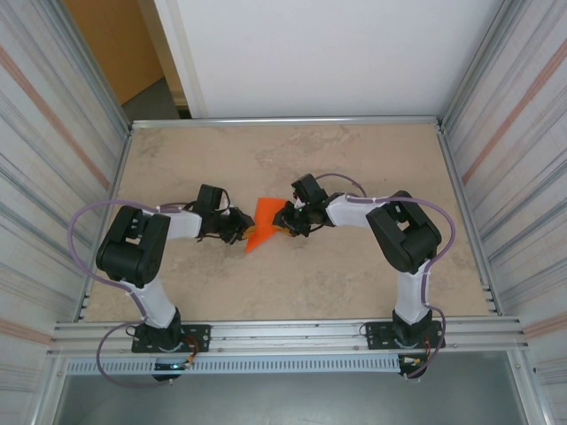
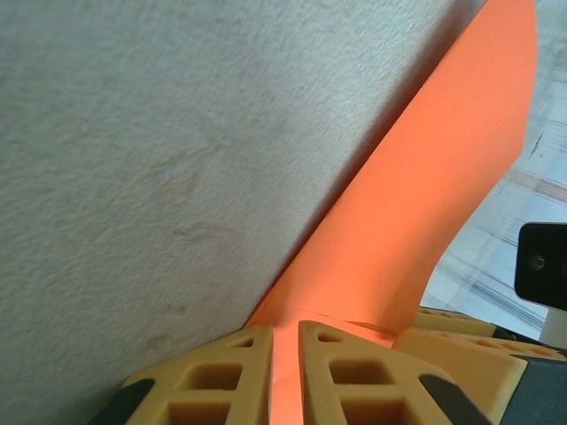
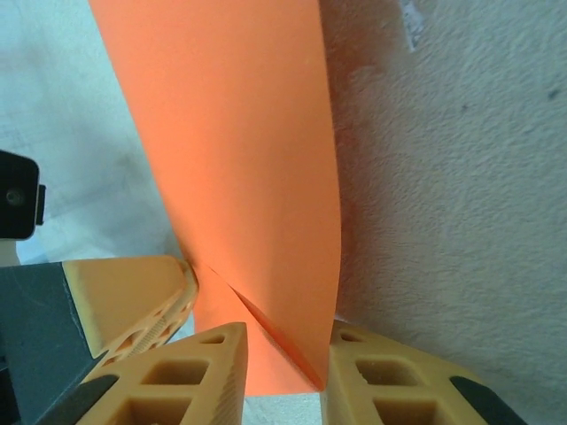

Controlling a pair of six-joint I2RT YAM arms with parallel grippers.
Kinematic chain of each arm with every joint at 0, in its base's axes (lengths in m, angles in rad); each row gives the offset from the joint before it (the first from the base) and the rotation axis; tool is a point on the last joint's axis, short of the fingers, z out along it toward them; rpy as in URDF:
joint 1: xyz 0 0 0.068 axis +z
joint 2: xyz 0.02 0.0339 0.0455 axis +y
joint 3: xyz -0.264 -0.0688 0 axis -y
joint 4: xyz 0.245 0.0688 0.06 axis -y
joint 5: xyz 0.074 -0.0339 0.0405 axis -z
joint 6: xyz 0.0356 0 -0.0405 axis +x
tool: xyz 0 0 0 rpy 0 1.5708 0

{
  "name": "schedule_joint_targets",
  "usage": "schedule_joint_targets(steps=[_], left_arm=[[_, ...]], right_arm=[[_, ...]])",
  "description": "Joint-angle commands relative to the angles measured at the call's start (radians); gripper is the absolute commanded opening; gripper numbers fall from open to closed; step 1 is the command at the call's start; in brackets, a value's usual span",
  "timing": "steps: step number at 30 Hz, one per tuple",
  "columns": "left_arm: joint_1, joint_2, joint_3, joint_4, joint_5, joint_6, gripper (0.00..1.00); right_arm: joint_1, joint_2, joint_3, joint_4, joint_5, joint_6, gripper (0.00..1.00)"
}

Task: Fold a paper plane with a square sheet of paper (pick it up from the middle)
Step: Fold the wing for the fifth time at the center of the table.

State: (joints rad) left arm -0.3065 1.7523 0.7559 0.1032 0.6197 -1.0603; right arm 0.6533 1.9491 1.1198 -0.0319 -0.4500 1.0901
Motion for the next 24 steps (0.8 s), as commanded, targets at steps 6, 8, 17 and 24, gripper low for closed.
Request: schedule_joint_targets(steps=[6, 8, 17, 24], left_arm=[[0.004, -0.017, -0.014, -0.023, -0.005, 0.025, 0.21], [0.002, -0.048, -0.005, -0.026, -0.009, 0.063, 0.25], [-0.102, -0.178, 0.052, -0.081, -0.112, 0.379, 0.51], [-0.235, -0.206, 0.075, -0.086, -0.249, 0.648, 0.66]], right_arm=[[0.0, 0.0, -0.008, 0.047, -0.009, 0.006, 0.1], [-0.007, -0.01, -0.016, 0.047, 0.005, 0.007, 0.05], [-0.05, -0.145, -0.116, 0.044, 0.093, 0.007, 0.0], [-0.089, -0.251, -0.201, 0.012, 0.121, 0.049, 0.0]])
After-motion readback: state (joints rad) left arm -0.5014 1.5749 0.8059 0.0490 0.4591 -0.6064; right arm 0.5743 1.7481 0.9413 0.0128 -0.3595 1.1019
